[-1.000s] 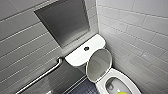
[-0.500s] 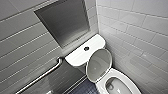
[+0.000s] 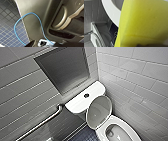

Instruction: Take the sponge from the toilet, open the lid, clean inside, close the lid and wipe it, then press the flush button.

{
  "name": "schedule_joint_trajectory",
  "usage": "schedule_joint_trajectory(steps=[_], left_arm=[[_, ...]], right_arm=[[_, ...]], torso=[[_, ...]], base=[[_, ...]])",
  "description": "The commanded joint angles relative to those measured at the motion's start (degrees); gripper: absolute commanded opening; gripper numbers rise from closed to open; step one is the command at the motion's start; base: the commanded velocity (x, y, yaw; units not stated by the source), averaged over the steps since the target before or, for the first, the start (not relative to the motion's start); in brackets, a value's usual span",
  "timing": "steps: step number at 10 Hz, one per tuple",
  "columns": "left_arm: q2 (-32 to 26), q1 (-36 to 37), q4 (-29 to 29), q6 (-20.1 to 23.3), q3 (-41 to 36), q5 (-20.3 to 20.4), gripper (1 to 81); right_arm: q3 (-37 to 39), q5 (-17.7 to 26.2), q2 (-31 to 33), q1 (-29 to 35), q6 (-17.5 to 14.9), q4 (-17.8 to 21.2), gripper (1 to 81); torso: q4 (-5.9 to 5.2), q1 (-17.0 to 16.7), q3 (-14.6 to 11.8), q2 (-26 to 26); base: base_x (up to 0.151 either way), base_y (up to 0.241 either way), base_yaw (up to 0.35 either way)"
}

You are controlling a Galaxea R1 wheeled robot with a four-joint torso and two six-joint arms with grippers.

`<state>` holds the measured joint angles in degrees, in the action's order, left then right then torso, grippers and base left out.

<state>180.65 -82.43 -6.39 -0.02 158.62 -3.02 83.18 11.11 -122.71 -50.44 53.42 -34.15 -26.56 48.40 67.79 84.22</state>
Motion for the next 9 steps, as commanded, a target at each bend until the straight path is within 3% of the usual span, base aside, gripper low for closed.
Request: schedule_joint_trajectory(steps=[1, 2, 5, 6, 7, 9], left_arm=[[-1.0, -1.1, -0.3, 0.1, 0.5, -5.0, 81.1], [-1.0, -1.1, -0.4, 0.1, 0.5, -5.1, 81.1], [-1.0, -1.0, -0.4, 0.1, 0.5, -5.0, 81.1], [-1.1, -1.0, -0.4, 0.1, 0.5, -5.0, 81.1], [-1.0, -1.0, -0.4, 0.1, 0.5, -5.0, 81.1], [-1.0, -0.8, -0.4, 0.2, 0.5, -5.0, 81.1]], right_arm=[[-0.1, 3.5, 0.2, 3.2, 0.0, -0.3, 1.0], [0.4, 3.7, -0.5, 3.4, -0.1, -0.2, 1.0], [2.9, 3.7, -2.7, 2.8, -0.1, -0.2, 1.0], [3.6, 3.7, -3.4, 2.1, -0.1, -0.2, 1.0], [4.5, 3.7, -3.9, 1.4, -0.1, -0.3, 1.0], [5.2, 3.7, -4.0, 0.2, -0.1, -0.3, 1.0]], torso=[[0.0, -3.6, 0.0, -5.6], [0.0, -4.6, -5.2, -7.2], [0.0, -7.8, -8.9, -12.3], [4.07, -9.0, -10.0, -14.2], [4.89, -10.2, -10.9, -16.0], [7.62, -12.6, -13.4, -19.7]], base=[[0.0, 0.0, 0.0], [0.0, 0.0, 0.0], [0.0, 0.0, 0.0], [0.0, 0.0, 0.0], [0.0, 0.0, 0.0], [0.0, 0.0, 0.0]])
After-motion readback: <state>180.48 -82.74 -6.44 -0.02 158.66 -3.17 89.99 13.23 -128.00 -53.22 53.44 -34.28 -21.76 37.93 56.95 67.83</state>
